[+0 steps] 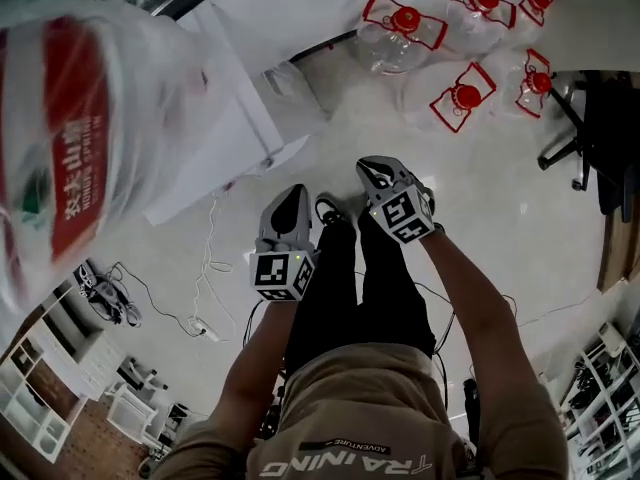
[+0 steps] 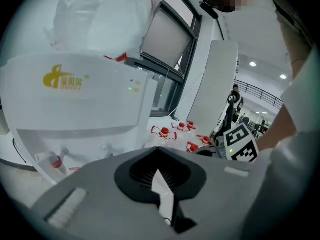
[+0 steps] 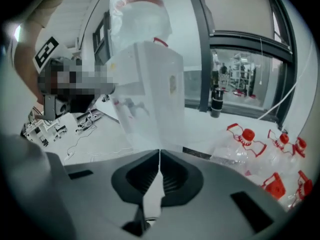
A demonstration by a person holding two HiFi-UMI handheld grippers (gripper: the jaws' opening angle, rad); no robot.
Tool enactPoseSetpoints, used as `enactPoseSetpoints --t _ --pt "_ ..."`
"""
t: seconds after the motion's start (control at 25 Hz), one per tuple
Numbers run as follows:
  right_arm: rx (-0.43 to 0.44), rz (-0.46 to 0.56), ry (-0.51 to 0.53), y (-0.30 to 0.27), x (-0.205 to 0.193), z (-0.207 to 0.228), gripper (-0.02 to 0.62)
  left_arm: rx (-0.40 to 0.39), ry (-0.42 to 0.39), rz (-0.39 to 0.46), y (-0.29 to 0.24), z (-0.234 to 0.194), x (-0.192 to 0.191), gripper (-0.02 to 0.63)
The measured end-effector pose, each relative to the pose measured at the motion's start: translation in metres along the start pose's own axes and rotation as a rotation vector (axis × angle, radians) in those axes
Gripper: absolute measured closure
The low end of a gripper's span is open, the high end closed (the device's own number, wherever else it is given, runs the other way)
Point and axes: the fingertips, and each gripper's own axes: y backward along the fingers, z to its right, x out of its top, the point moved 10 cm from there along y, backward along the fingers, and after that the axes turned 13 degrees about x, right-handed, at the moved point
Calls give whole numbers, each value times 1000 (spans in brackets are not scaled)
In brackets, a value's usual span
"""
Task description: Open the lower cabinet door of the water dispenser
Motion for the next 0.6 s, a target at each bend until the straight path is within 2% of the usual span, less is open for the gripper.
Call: enactPoseSetpoints --t 0.16,0.36,0.48,0.6 --pt "8 -49 7 -52 -40 19 584 35 -2 -51 -34 -13 -35 603" --pt "48 -54 2 -119 -79 36 584 50 -21 -80 -70 -22 -89 603" --pt "45 -71 -26 -152 -97 51 584 60 -24 -98 -91 -24 -117 603" --pt "70 -84 -7 -179 -105 61 584 67 -25 -119 -107 -27 -136 603"
